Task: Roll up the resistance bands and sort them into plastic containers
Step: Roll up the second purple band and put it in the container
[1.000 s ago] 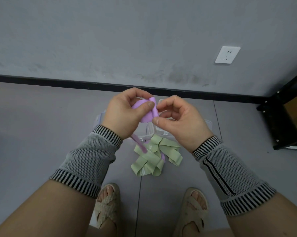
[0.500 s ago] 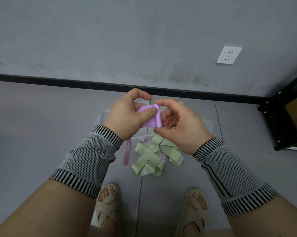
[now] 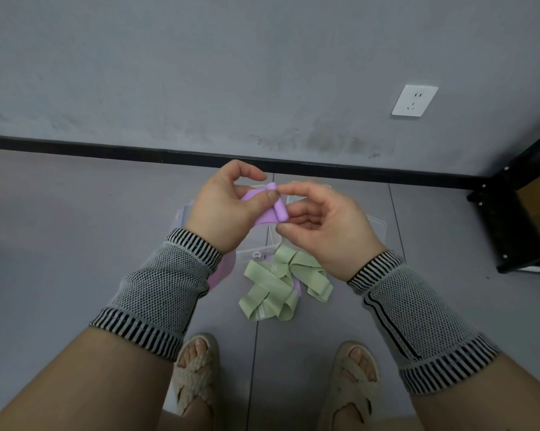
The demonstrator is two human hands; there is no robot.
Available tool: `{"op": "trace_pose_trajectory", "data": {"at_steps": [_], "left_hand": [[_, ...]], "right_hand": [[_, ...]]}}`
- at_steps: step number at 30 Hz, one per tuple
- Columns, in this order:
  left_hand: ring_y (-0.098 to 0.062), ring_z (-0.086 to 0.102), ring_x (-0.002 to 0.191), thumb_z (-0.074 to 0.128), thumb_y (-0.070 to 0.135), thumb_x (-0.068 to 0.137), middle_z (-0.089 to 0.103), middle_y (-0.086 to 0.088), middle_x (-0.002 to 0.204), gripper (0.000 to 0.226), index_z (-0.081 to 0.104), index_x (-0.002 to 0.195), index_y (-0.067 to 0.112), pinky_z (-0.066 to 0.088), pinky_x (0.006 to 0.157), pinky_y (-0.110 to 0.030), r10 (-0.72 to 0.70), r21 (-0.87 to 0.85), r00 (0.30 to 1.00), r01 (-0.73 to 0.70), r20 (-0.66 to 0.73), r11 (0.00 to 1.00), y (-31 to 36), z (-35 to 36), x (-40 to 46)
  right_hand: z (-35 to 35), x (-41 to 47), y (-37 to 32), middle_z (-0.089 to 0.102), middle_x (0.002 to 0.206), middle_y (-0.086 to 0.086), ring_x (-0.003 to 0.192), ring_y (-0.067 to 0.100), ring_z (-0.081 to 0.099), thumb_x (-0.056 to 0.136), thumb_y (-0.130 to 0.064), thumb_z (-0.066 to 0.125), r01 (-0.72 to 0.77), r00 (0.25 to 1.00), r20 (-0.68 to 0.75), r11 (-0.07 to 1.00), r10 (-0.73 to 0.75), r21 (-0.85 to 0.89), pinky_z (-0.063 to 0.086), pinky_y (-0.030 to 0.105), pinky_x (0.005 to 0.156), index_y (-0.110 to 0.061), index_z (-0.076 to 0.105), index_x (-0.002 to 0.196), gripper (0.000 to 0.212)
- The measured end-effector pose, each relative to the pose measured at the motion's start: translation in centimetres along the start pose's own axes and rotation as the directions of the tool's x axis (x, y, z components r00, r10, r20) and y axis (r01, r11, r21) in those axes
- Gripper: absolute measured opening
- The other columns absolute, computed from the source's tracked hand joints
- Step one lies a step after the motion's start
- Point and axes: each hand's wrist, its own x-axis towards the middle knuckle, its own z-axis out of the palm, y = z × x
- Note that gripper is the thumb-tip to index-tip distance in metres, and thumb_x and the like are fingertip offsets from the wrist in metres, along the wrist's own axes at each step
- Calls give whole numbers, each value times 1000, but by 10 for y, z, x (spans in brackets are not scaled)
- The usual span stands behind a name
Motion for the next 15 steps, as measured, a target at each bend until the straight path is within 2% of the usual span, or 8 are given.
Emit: {"op": "trace_pose_trajectory", "data": {"at_steps": [4, 10, 13, 15], "left_hand": [[-7, 63, 58, 70, 19, 83, 72, -1, 72, 13, 60, 91, 20, 48, 54, -17, 16, -16, 1000, -16, -8, 1000, 0, -1, 0], [-11, 69, 67, 68, 19, 84, 74, 0, 73, 8, 63, 89, 20, 53, 61, -20, 16, -57, 1000, -14, 24, 998, 2, 1, -1], [-11, 70, 67, 67, 13, 85, 73, -3, 74, 9, 62, 89, 19, 53, 60, -20, 16, -111, 998, -10, 55, 994, 5, 1, -3], [-12, 69, 66, 66, 10, 85, 73, -5, 75, 10, 61, 88, 18, 54, 60, -21, 24, -116, 998, -17, 56, 993, 6, 2, -3]], "right_hand": [[2, 0, 0, 73, 93, -3, 86, 8, 70, 81, 6, 67, 25, 999, -36, 999, -24, 29, 53, 20, 80, -25, 67, 101, 36], [3, -2, -2, 68, 81, -20, 78, -1, 68, 79, -1, 72, 71, 989, -131, 997, -75, -35, 53, 16, 77, -21, 70, 100, 29], [4, -4, -1, 70, 81, -17, 78, 4, 70, 80, -4, 72, 95, 982, -156, 991, -108, -90, 56, 20, 76, -16, 73, 98, 22], [4, -5, 0, 70, 82, -14, 79, 5, 70, 80, -4, 72, 100, 981, -154, 988, -118, -118, 56, 21, 76, -19, 74, 95, 21]]}}
